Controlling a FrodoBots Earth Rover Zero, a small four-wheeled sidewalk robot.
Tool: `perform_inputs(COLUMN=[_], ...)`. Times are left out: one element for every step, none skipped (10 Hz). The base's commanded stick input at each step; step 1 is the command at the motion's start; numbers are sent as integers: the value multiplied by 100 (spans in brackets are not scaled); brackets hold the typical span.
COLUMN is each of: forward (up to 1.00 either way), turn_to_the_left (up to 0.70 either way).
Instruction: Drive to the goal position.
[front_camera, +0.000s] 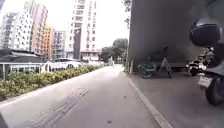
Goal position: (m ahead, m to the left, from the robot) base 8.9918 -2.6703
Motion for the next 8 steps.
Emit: perform_inputs(forward=[45,45,45,45,45,45,45,45], turn_to_the_left=[0,0,0,0,0,0,0,0])
